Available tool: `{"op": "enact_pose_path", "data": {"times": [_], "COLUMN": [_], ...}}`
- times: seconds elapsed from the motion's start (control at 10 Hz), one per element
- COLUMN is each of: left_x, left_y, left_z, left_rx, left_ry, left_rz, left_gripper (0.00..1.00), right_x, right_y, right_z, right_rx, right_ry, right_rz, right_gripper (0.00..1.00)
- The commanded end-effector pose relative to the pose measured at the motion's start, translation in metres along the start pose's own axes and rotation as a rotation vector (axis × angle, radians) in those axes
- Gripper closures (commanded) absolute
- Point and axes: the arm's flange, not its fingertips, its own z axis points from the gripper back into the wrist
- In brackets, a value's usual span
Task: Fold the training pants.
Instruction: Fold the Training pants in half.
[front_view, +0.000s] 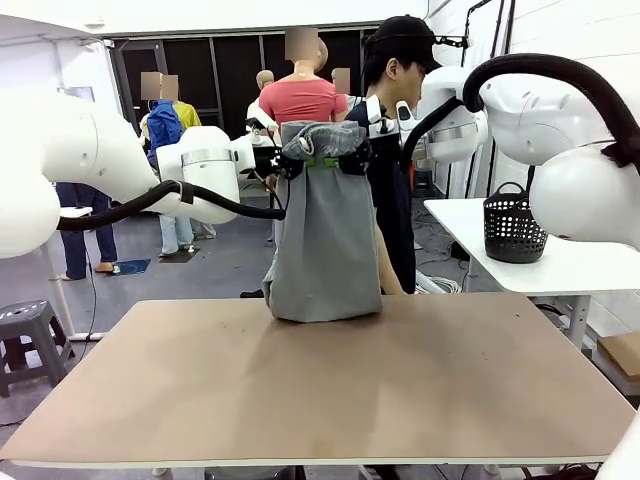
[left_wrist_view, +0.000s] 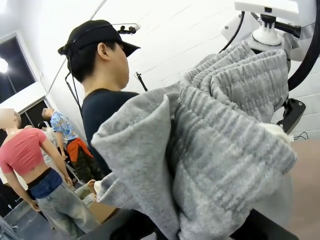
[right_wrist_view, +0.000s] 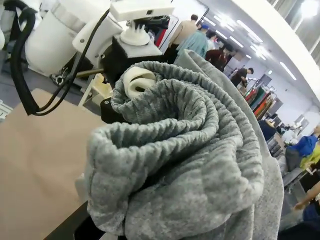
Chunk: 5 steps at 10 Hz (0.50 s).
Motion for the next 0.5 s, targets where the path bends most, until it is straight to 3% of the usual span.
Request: {"op": "enact_pose_path", "data": {"times": [0.0,0.4], "left_x": [-0.012,-0.013], "left_y": [-0.007,-0.065], "left_z": [0.017,0.057], "left_rx": [0.007,-0.198], "left_ry": [-0.009,-0.048], "left_rz": [0.029,0.175], "left_gripper": [1.00,1.00], "right_x": [0.000,-0.023], "right_y": [0.029,0.102], "right_z": [-0.003,0.007], "right_rx": [0.044,0.114], "right_ry": [-0.033,-0.132], "right_rz": [-0.032,-0.249], "right_gripper": [1.00,1.00]}}
